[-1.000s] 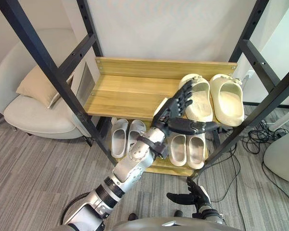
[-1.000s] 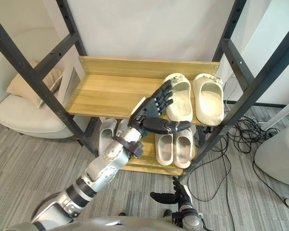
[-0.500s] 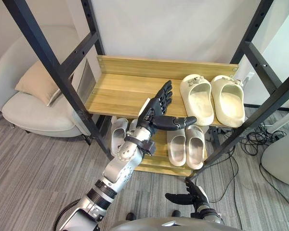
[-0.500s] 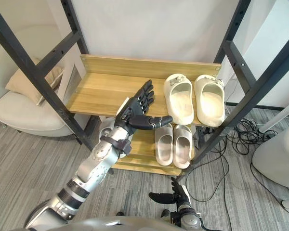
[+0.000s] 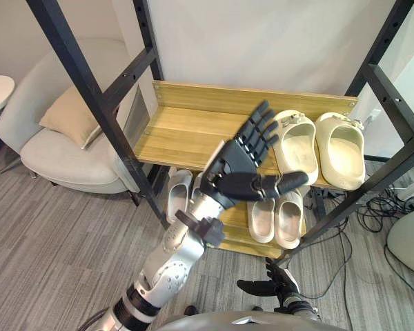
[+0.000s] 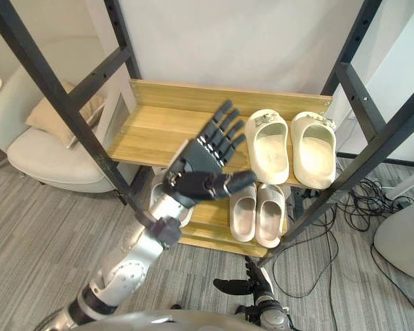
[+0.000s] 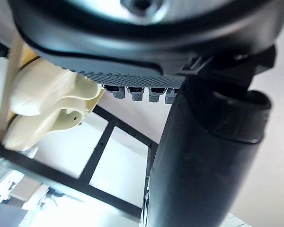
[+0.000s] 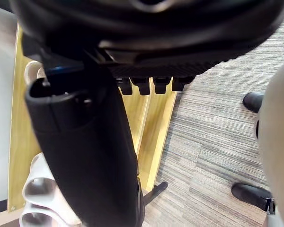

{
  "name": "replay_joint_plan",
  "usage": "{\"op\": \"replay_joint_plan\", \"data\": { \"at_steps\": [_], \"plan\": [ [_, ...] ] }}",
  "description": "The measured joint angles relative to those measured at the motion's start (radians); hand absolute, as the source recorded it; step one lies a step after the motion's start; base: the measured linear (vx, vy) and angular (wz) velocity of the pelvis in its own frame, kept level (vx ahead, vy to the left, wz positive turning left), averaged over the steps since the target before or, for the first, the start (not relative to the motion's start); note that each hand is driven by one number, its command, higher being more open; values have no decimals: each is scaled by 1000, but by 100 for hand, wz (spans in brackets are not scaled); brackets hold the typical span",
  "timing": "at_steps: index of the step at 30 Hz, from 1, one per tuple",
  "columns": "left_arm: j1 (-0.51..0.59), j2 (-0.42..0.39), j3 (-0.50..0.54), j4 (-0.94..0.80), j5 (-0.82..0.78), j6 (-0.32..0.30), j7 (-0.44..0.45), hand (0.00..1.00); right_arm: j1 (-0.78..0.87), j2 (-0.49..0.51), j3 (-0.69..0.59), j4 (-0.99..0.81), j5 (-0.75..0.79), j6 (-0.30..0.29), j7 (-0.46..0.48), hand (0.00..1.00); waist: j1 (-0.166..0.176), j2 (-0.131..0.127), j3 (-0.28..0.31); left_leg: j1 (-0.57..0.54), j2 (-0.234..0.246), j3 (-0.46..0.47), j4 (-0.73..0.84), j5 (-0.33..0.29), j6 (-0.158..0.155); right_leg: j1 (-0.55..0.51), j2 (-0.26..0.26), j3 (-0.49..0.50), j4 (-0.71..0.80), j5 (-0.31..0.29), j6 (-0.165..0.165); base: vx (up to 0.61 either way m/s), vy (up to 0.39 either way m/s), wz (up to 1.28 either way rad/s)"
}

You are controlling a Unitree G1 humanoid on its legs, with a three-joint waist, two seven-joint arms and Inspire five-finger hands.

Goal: Organize the slippers on the shoe rack

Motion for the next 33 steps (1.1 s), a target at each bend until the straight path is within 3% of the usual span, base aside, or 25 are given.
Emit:
{"op": "replay_joint_plan", "data": {
  "at_steps": [7,13,17,21,29,33],
  "plan": [
    [122,45,-73,237,4,63,-101,100,-8,-5,8,11,-21,-3,3,100,2,6,-6,17,4,-2,0,-1,-2,15,10,-7,0,-4,-6,0,0,0],
    [207,61,-25,477,214,66,-113,100,-8,-5,8,16,-21,-3,4,100,4,-3,-3,31,11,0,-1,-2,-5,29,17,-9,-1,-7,-8,0,0,0],
    [235,22,94,593,330,60,-109,100,-9,1,7,21,-21,-3,4,100,8,-13,0,31,14,4,-1,-2,-5,27,19,-4,-3,-7,-8,-2,1,-2],
    [237,-37,277,774,503,33,-22,100,-9,17,6,29,-21,-3,0,100,16,-38,3,27,22,22,-1,-6,-12,12,27,15,-4,-6,-9,13,0,-12],
    [237,-62,434,945,722,16,87,100,-21,36,-3,49,-21,-3,-21,100,16,-52,13,34,22,33,3,-16,-10,12,28,31,-1,-6,-9,27,10,-7],
    [230,-120,547,1064,794,3,152,100,-30,41,-3,63,-30,-3,-34,100,20,-52,15,36,20,46,19,-25,-8,13,26,41,-1,-4,-8,-9,23,-8]
  ]
}}
